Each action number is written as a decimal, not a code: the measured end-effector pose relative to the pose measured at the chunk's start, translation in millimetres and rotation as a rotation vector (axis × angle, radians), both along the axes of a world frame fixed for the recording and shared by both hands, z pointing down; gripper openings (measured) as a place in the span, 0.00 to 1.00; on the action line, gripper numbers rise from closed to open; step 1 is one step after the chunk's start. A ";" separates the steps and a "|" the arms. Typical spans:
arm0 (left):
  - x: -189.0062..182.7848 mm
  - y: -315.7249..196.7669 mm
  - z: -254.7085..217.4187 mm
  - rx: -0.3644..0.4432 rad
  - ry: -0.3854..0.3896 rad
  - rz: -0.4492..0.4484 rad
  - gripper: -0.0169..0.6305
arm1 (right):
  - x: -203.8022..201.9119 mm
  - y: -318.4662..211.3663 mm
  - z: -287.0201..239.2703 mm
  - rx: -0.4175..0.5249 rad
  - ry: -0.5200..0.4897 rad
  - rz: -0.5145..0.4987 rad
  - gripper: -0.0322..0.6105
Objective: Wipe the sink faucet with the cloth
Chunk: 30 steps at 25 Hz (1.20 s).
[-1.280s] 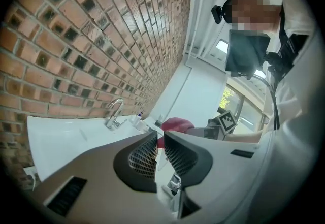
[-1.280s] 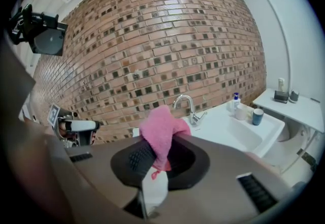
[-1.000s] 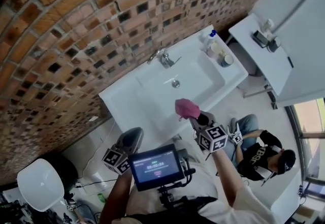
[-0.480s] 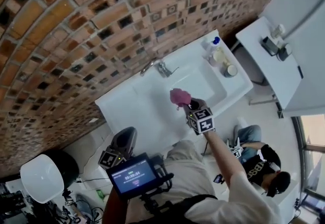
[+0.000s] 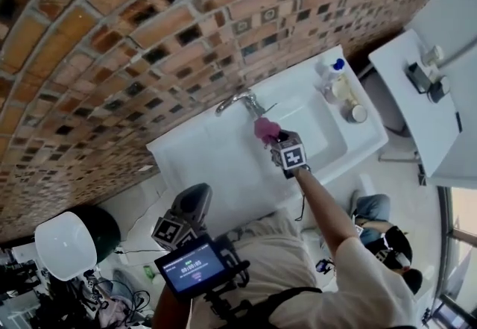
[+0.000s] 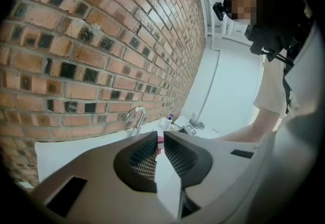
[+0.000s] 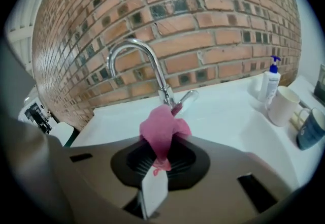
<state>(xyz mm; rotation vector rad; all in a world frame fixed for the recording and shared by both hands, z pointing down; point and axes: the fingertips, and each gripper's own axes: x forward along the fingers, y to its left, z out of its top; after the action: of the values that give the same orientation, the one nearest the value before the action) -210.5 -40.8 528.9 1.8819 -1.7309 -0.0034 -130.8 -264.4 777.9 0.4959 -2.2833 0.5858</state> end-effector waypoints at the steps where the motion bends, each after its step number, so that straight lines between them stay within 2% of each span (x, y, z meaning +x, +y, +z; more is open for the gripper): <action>1: -0.6 -3.6 2.2 -0.005 -0.001 0.000 0.08 | -4.3 -4.3 9.5 -0.004 0.015 0.000 0.14; 5: -0.9 -20.0 11.4 -0.027 -0.001 0.004 0.08 | -20.8 -20.1 38.8 -0.023 0.052 0.005 0.14; 9: 7.3 -33.9 24.4 -0.069 -0.029 0.052 0.08 | -30.7 -30.2 60.1 -0.055 0.075 0.029 0.14; 14: 15.6 -49.7 31.9 -0.095 -0.032 0.097 0.08 | -44.0 -44.0 70.4 -0.079 0.063 0.061 0.14; 19: 14.0 -52.2 38.0 -0.094 -0.037 0.110 0.08 | -45.5 -56.9 55.1 -0.104 0.045 0.085 0.14; 24: 14.7 -52.2 38.1 -0.097 -0.002 0.094 0.08 | -34.2 -74.1 28.8 -0.131 0.002 0.120 0.14; 30: 17.9 -49.5 39.2 -0.100 0.009 0.100 0.08 | -15.6 -101.2 10.2 -0.159 -0.085 0.247 0.14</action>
<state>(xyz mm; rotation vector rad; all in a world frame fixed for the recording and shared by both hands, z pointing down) -192.6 -90.3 568.0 1.8896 -1.5995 0.1111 -146.4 -365.5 788.1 0.6914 -2.2471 0.9182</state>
